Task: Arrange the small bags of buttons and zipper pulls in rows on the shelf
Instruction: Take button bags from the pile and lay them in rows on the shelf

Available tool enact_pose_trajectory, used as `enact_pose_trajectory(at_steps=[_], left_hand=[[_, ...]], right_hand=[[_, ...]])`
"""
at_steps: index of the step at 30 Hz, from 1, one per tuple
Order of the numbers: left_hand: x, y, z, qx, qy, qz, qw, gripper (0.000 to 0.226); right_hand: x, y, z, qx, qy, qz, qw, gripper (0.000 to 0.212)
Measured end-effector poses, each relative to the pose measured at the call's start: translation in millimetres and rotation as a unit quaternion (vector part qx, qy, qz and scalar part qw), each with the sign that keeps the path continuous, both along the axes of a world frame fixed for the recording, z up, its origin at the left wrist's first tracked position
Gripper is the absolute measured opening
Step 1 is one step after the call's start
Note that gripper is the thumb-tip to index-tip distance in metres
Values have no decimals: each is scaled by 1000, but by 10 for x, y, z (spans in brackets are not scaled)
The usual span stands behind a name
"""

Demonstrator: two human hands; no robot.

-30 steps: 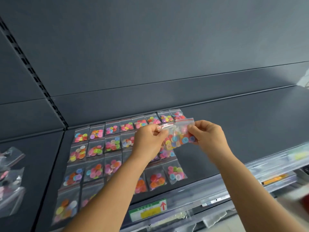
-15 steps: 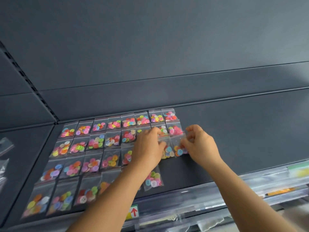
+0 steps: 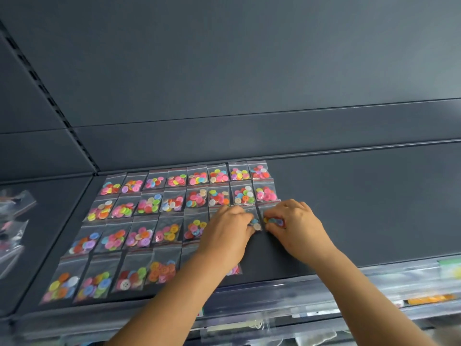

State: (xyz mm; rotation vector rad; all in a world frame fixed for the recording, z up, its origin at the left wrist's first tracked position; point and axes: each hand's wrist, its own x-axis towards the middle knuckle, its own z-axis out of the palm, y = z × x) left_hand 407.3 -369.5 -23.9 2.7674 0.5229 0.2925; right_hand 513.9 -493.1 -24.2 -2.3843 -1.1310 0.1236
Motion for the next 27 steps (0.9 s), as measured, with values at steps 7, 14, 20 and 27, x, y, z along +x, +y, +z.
enact_pose_trajectory(at_steps=[7, 14, 20, 27], left_hand=[[-1, -3, -7, -3, 4, 3, 1000, 31], [-141, -20, 79, 27, -16, 36, 999, 45], [-623, 165, 196, 40, -42, 116, 992, 55], [-1589, 563, 221, 56, -45, 198, 978, 59]], right_hand=[[13, 15, -8, -9, -8, -1, 1000, 18], [-126, 62, 88, 17, -34, 10, 999, 30], [-521, 354, 223, 24, -70, 77, 994, 48], [-1322, 905, 307, 15, -84, 160, 983, 55]])
